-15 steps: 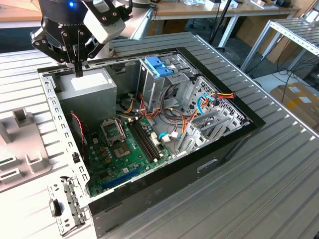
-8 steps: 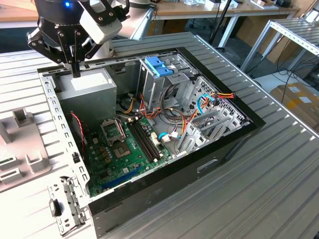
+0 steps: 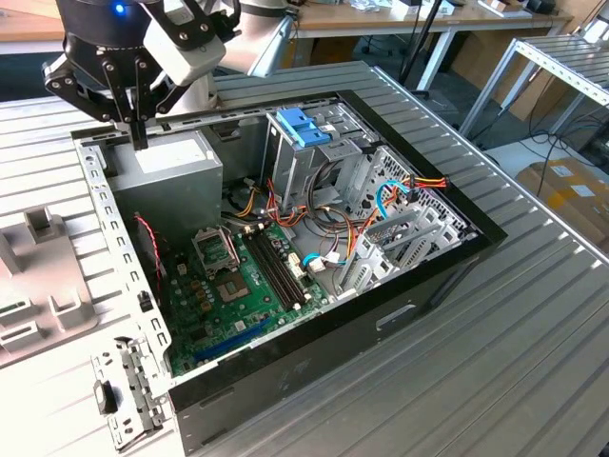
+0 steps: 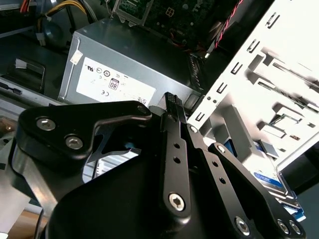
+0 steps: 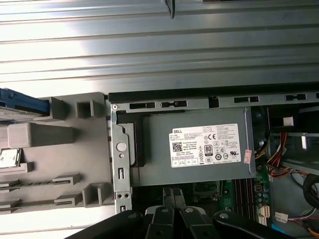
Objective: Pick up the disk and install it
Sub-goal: 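Reach for the disk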
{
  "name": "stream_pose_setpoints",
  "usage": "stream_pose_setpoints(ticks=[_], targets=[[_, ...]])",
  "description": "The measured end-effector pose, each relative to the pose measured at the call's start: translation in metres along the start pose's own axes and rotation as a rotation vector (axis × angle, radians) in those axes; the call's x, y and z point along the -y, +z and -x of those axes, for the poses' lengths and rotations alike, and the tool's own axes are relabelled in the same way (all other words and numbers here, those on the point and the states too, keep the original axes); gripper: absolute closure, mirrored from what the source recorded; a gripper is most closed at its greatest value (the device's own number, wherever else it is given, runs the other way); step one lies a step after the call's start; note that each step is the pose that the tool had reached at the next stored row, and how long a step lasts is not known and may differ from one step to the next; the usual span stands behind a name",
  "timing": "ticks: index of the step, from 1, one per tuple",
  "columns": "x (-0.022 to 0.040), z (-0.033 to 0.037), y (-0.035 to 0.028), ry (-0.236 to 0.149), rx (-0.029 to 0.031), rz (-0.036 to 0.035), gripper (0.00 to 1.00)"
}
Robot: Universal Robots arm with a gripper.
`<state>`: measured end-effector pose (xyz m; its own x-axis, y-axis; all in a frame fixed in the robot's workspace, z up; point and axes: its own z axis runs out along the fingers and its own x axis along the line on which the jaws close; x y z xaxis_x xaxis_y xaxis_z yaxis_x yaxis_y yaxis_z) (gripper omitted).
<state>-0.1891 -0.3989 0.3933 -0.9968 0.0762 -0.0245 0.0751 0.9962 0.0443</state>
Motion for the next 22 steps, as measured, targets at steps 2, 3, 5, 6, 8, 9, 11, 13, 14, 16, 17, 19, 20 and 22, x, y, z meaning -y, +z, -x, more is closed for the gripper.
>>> stream_pose_setpoints(ticks=[2, 3, 5, 6, 8, 9, 11, 13, 14, 16, 17, 19, 20, 22], targets=[[0.0001, -0.0015, 0.0000, 0.000, 0.0000, 0.0000, 0.89], [0.0002, -0.0030, -0.0001, 0.000, 0.0000, 0.0000, 0.89], [0.0003, -0.0042, -0.0001, 0.000, 0.0000, 0.0001, 0.89], [0.0004, -0.0050, -0.0001, 0.000, 0.0000, 0.0000, 0.89], [0.0006, -0.0073, -0.0002, 0.000, 0.0000, 0.0000, 0.89], [0.0006, -0.0081, -0.0002, 0.000, 0.0000, 0.0000, 0.89], [0.0007, -0.0095, -0.0003, 0.000, 0.0000, 0.0000, 0.89], [0.0008, -0.0108, -0.0003, 0.000, 0.0000, 0.0001, 0.89], [0.0009, -0.0114, -0.0003, 0.000, 0.0000, 0.0001, 0.89], [0.0010, -0.0129, -0.0004, 0.000, 0.0000, 0.0000, 0.89], [0.0010, -0.0135, -0.0004, 0.000, 0.0000, 0.0000, 0.89], [0.0011, -0.0146, -0.0004, 0.000, 0.0000, 0.0000, 0.89], [0.0012, -0.0153, -0.0004, 0.000, 0.0000, 0.0000, 0.89], [0.0013, -0.0169, -0.0005, 0.000, 0.0000, 0.0000, 0.89]])
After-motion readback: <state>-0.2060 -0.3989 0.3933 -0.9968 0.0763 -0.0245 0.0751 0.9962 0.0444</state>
